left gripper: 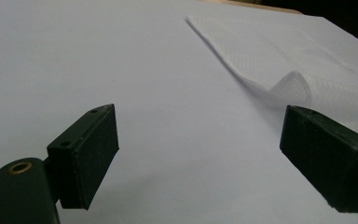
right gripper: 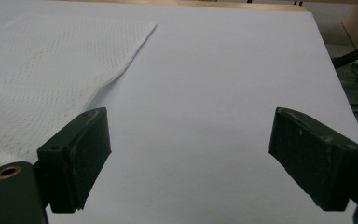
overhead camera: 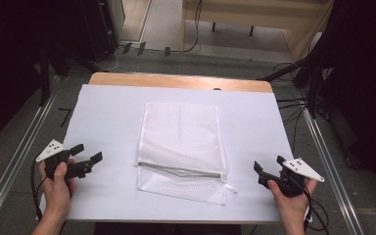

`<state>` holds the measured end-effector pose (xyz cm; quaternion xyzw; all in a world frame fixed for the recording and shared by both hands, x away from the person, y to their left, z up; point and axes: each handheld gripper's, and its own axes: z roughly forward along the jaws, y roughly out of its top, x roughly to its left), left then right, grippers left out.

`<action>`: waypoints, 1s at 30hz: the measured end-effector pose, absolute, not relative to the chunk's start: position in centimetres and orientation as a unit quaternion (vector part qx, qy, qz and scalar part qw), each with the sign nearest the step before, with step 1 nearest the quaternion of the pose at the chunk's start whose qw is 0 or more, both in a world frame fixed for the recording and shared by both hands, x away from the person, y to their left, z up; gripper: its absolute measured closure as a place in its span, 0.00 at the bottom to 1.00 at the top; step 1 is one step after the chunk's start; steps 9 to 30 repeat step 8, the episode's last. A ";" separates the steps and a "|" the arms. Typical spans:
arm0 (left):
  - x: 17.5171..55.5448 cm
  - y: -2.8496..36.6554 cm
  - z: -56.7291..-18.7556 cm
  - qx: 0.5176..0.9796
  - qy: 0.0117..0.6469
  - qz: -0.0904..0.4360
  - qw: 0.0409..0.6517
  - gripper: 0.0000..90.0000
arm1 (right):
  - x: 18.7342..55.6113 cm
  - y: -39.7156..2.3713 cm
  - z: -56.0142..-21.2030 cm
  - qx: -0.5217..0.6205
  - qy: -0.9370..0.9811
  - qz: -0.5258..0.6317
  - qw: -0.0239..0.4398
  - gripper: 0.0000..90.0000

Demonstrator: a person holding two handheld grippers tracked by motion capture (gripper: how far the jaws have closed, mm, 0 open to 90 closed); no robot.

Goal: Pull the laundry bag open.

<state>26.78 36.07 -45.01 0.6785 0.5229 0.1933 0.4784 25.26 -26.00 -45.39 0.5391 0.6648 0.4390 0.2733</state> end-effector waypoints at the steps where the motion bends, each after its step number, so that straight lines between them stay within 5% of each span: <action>1: 26.8 36.1 -45.0 0.679 0.523 0.193 0.478 0.13 | 25.3 -26.0 -45.4 0.539 0.666 0.438 0.273 0.14; 30: 26.8 36.0 -45.1 0.680 0.522 0.193 0.478 0.13 | 25.3 -26.0 -45.4 0.538 0.667 0.438 0.273 0.14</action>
